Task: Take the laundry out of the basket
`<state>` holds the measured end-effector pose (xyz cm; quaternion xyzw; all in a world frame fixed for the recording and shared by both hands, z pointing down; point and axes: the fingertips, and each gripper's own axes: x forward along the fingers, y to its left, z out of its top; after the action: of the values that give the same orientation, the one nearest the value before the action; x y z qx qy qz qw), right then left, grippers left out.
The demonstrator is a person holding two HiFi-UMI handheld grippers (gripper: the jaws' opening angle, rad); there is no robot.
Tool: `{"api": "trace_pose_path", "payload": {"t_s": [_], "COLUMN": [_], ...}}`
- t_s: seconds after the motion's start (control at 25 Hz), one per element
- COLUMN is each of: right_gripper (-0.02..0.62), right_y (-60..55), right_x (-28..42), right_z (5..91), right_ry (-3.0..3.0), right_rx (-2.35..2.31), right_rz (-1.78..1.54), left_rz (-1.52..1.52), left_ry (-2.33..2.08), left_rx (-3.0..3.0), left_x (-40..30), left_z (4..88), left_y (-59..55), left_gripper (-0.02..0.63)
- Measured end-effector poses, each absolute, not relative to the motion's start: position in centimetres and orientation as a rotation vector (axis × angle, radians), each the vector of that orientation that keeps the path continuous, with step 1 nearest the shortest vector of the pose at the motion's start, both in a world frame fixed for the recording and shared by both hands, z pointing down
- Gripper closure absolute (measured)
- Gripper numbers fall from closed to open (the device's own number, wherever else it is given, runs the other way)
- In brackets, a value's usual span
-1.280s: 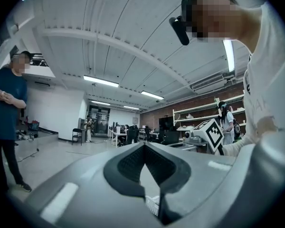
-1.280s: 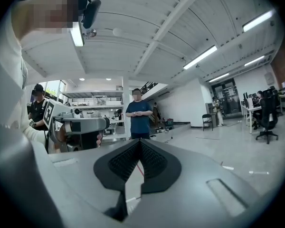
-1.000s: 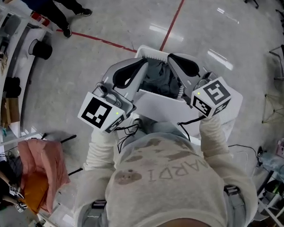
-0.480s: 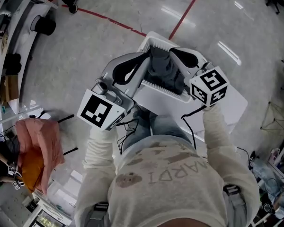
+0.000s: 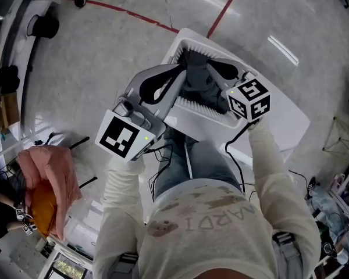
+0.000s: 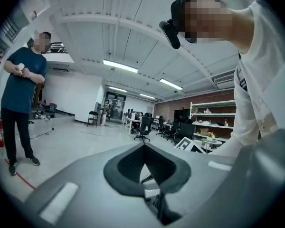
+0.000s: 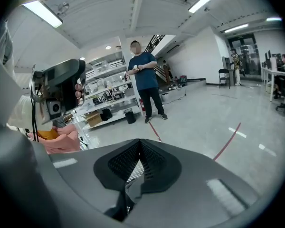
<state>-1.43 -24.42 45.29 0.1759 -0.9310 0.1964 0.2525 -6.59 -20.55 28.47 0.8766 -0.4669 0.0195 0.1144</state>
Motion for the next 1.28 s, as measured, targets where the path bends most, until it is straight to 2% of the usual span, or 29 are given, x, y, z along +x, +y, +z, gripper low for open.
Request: {"api": "trace_pose_path", "payload": {"t_s": [0.68, 0.76, 1.12, 1.28], "right_gripper": [0.560, 0.530, 0.237, 0.150], "right_y": [-22.3, -21.7, -18.7, -17.7], "right_x": [-3.1, -3.4, -3.6, -2.7], "right_z": [59.3, 60.7, 64.0, 65.8], "right_ry": [-2.417, -2.417, -2.291, -2.155], "right_rx": [0.349, 0.321, 0.093, 0.017], "right_rz": [0.591, 0.584, 0.278, 0.101], "left_rz": [0.101, 0.103, 0.094, 0.090], "left_ry": [-1.188, -1.177, -1.152, -1.143], "left_rx": [2.547, 2.533, 2.511, 2.510], "left_x": [-6.1, -6.1, -6.1, -6.0], "left_z": [40.6, 42.1, 44.4, 44.0], "left_y": [-21.4, -21.2, -21.0, -20.7], "left_gripper": [0.606, 0.606, 0.606, 0.606]}}
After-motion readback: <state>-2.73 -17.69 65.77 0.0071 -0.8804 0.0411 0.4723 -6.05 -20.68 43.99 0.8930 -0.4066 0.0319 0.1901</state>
